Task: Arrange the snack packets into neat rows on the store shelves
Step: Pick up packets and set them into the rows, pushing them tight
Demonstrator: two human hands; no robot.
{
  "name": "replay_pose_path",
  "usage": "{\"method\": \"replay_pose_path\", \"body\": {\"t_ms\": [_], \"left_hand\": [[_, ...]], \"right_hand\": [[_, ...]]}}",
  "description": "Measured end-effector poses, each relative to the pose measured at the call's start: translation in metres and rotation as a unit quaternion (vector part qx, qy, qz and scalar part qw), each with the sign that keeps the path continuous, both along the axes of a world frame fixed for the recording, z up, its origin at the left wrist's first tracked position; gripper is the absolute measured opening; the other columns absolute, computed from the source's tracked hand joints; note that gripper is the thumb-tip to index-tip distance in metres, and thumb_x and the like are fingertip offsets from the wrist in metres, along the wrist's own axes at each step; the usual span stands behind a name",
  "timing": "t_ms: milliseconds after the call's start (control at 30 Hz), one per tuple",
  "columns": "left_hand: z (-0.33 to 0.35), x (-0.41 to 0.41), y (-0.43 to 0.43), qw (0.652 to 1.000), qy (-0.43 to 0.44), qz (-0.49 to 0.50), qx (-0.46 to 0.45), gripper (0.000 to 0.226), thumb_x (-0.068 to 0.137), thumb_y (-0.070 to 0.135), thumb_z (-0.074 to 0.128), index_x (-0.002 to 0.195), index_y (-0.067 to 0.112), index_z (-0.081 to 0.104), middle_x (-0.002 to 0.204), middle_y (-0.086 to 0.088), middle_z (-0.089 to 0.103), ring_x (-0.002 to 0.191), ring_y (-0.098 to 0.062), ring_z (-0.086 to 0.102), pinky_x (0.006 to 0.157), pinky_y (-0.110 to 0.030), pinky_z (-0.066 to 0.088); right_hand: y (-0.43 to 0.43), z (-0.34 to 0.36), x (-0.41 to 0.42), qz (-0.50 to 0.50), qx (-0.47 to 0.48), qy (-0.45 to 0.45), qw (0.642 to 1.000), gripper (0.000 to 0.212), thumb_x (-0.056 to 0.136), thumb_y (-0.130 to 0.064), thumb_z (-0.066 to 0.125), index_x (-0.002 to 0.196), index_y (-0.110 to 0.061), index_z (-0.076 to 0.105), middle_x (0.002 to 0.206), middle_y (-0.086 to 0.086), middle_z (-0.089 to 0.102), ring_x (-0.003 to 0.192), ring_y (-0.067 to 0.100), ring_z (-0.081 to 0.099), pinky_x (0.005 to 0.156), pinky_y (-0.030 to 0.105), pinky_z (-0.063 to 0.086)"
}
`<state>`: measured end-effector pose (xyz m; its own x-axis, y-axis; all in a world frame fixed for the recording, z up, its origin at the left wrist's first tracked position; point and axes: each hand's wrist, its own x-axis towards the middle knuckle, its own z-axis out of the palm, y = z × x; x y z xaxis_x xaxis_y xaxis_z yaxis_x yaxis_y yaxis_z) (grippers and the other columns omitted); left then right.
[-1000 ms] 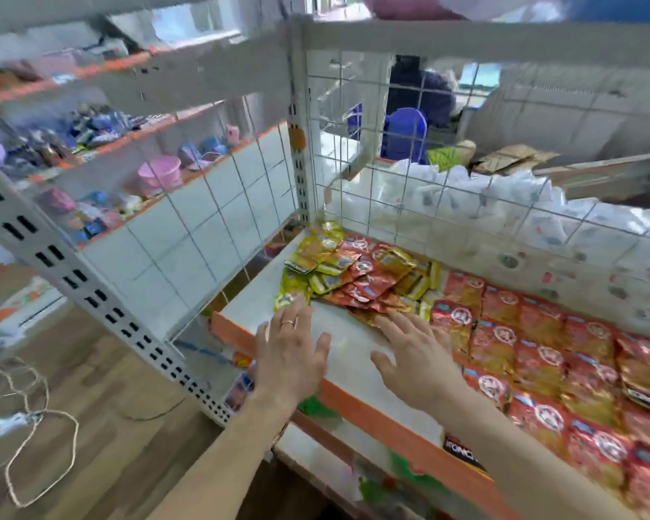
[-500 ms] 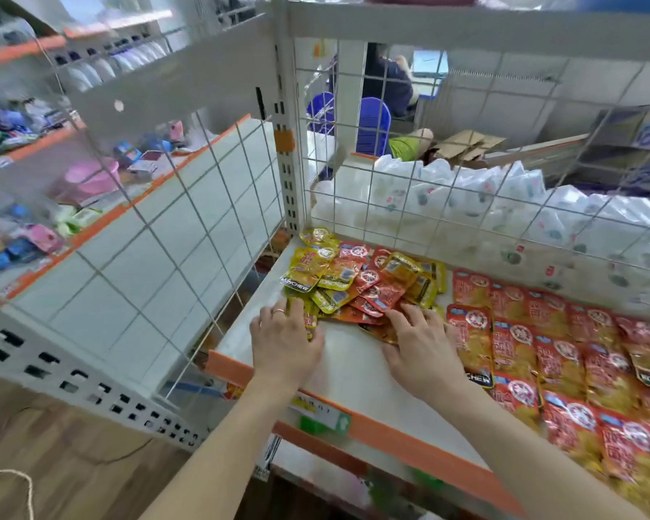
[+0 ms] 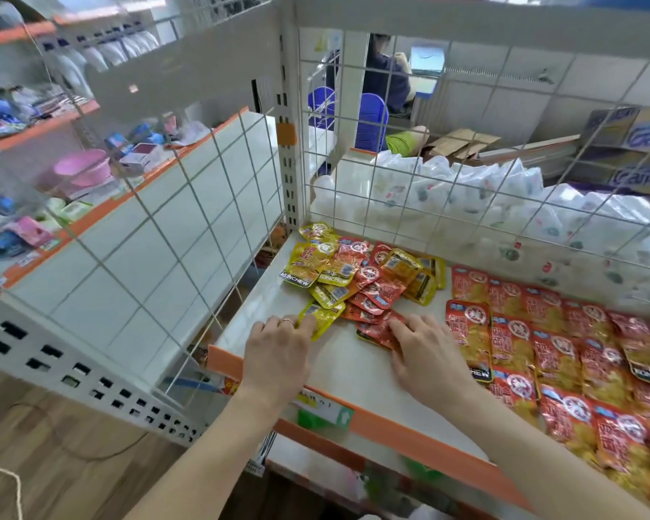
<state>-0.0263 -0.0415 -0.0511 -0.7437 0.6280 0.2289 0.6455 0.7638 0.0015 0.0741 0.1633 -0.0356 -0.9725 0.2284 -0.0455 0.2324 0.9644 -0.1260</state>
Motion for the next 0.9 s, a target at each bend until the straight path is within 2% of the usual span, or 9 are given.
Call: {"method": "replay_pose_path", "body": {"t_ms": [100, 233, 333, 433, 467, 600, 700, 800, 900], "left_hand": [[0.000, 0.011, -0.006, 0.995, -0.046, 0.017, 0.082, 0.048, 0.058, 0.002, 0.083, 0.102, 0.018, 0.071, 0.087, -0.001, 0.071, 0.067, -0.027, 0.066, 0.058, -0.035, 0.050], [0.016, 0.029, -0.019, 0.956, -0.136, 0.047, 0.256, 0.034, 0.072, 0.007, 0.082, 0.099, 0.027, 0.074, 0.098, 0.014, 0.070, 0.081, -0.014, 0.068, 0.067, -0.034, 0.056], [0.036, 0.040, -0.027, 0.882, -0.261, 0.012, 0.392, 0.033, 0.077, -0.001, 0.080, 0.097, 0.025, 0.077, 0.095, 0.014, 0.072, 0.090, -0.009, 0.069, 0.076, -0.025, 0.058], [0.048, 0.051, -0.029, 0.794, -0.381, 0.036, 0.471, 0.026, 0.080, 0.002, 0.079, 0.094, 0.024, 0.078, 0.089, 0.002, 0.076, 0.081, -0.027, 0.069, 0.069, -0.042, 0.060], [0.051, 0.055, -0.025, 0.766, -0.410, 0.046, 0.494, 0.022, 0.077, 0.006, 0.081, 0.092, 0.022, 0.078, 0.085, -0.001, 0.077, 0.076, -0.028, 0.069, 0.065, -0.039, 0.059], [0.055, 0.071, -0.003, 0.683, -0.507, 0.057, 0.523, 0.018, 0.073, 0.006, 0.077, 0.088, 0.013, 0.073, 0.070, 0.002, 0.075, 0.052, -0.009, 0.066, 0.049, -0.012, 0.047], [0.042, 0.077, 0.016, 0.655, -0.556, 0.048, 0.509, 0.031, 0.060, 0.019, 0.092, 0.087, 0.014, 0.077, 0.087, -0.007, 0.078, 0.079, -0.026, 0.075, 0.067, -0.026, 0.057], [0.028, 0.086, 0.040, 0.617, -0.591, 0.055, 0.517, 0.034, 0.049, 0.031, 0.091, 0.077, 0.016, 0.079, 0.081, -0.009, 0.073, 0.075, -0.028, 0.065, 0.073, -0.035, 0.051], [0.025, 0.106, 0.075, 0.539, -0.643, 0.046, 0.542, 0.026, 0.051, 0.019, 0.093, 0.073, 0.015, 0.080, 0.078, -0.005, 0.075, 0.070, -0.020, 0.071, 0.071, -0.035, 0.058]], "right_hand": [[-0.001, -0.012, 0.014, 0.029, -0.015, 0.071, 0.997, 0.033, 0.085, -0.017, 0.066, 0.118, -0.010, 0.066, 0.108, 0.011, 0.058, 0.097, 0.031, 0.056, 0.080, 0.044, 0.054], [0.001, -0.010, 0.032, 0.040, -0.039, 0.193, 0.980, 0.024, 0.087, -0.014, 0.060, 0.107, -0.010, 0.073, 0.104, 0.007, 0.061, 0.094, 0.028, 0.058, 0.077, 0.040, 0.052], [0.007, -0.001, 0.045, 0.024, -0.068, 0.247, 0.966, 0.009, 0.089, -0.007, 0.066, 0.095, -0.006, 0.072, 0.100, 0.005, 0.064, 0.091, 0.024, 0.058, 0.075, 0.035, 0.053], [0.015, 0.006, 0.060, -0.040, -0.167, 0.268, 0.948, 0.009, 0.093, -0.004, 0.063, 0.096, -0.008, 0.070, 0.093, -0.003, 0.066, 0.086, 0.017, 0.060, 0.074, 0.023, 0.050], [0.017, 0.010, 0.066, -0.070, -0.208, 0.271, 0.937, 0.011, 0.094, -0.004, 0.063, 0.099, -0.010, 0.071, 0.091, -0.008, 0.066, 0.082, 0.012, 0.062, 0.072, 0.016, 0.048], [0.022, 0.025, 0.092, -0.196, -0.396, 0.247, 0.862, 0.017, 0.099, -0.014, 0.060, 0.095, -0.029, 0.066, 0.083, -0.017, 0.068, 0.076, -0.001, 0.065, 0.061, 0.012, 0.047], [0.033, 0.032, 0.113, -0.262, -0.477, 0.244, 0.803, 0.010, 0.097, -0.020, 0.061, 0.097, -0.029, 0.066, 0.087, -0.007, 0.072, 0.081, 0.003, 0.069, 0.069, 0.016, 0.053], [0.046, 0.035, 0.139, -0.304, -0.509, 0.256, 0.763, 0.013, 0.094, -0.017, 0.064, 0.100, -0.029, 0.065, 0.087, -0.011, 0.074, 0.081, -0.003, 0.069, 0.071, 0.012, 0.053], [0.059, 0.039, 0.167, -0.325, -0.546, 0.268, 0.724, 0.016, 0.092, -0.015, 0.066, 0.098, -0.029, 0.064, 0.086, -0.008, 0.077, 0.087, 0.007, 0.072, 0.076, 0.020, 0.058]]}}
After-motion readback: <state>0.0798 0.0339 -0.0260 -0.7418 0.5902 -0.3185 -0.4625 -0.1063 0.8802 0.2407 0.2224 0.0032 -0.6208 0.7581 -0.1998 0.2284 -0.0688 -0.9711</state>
